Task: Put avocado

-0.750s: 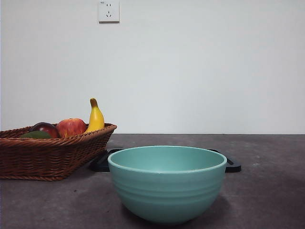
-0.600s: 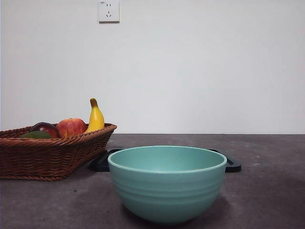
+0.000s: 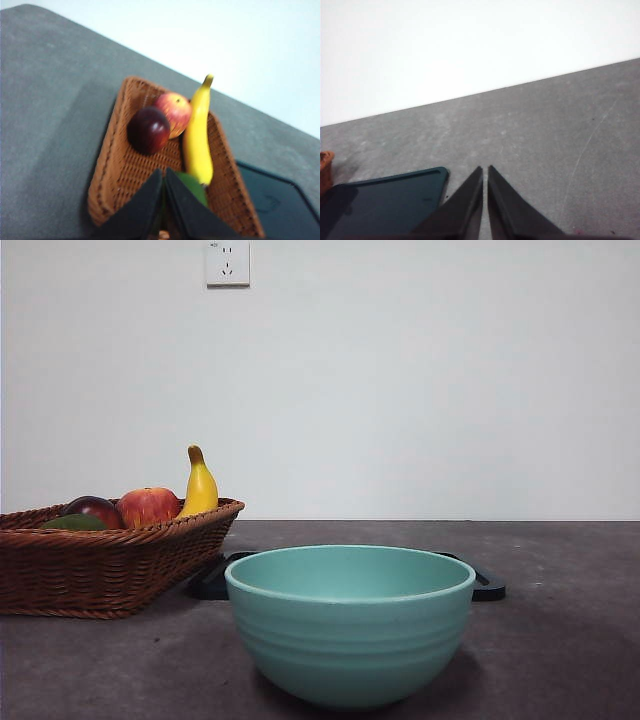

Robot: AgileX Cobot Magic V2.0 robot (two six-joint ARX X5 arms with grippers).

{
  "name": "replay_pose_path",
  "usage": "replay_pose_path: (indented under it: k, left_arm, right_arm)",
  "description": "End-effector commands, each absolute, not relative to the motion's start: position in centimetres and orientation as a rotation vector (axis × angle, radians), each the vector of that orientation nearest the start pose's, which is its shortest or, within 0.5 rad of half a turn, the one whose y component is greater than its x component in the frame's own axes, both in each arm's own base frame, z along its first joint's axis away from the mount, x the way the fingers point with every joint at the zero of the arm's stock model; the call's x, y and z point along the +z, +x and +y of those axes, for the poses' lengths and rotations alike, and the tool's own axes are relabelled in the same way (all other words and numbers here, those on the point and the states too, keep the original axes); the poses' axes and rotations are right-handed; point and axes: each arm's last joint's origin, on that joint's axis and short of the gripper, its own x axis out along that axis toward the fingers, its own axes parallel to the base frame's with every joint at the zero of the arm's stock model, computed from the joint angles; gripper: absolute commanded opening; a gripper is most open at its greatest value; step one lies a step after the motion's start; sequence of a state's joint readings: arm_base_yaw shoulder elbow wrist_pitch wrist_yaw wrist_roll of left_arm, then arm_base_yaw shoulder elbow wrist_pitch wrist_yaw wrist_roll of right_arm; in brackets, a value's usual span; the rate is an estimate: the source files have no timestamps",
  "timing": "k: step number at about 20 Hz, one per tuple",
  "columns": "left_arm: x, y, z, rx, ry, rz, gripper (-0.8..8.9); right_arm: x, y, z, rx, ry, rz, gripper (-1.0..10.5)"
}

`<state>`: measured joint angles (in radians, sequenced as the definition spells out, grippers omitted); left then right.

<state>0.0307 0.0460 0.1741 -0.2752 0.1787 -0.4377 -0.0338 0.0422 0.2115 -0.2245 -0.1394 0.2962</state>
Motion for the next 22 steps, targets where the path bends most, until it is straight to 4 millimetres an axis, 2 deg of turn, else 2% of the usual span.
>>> replay_pose_path:
  k: [1, 6, 13, 22]
  left_arm:
    - [21.1, 8.4, -0.2, -0.109, -0.452, 0.201, 0.09]
    - [23.9, 8.4, -0.5, -0.173, -0.413, 0.293, 0.10]
    - [27.3, 9.4, -1.0, -0.363, -0.315, 0.501, 0.09]
    - [30.3, 9.9, -1.9, -0.553, -0.245, 0.688, 0.09]
  right_arm:
    - [22.6, 8.3, 0.2, 0.122, 0.322, 0.101, 0.1]
    - [25.6, 8.5, 0.5, 0.213, 0.285, 0.196, 0.1]
    - [29.2, 9.4, 1.2, 0.425, 0.236, 0.410, 0.1]
    - [32.3, 10.2, 2.9, 0.655, 0.147, 0.660, 0.1]
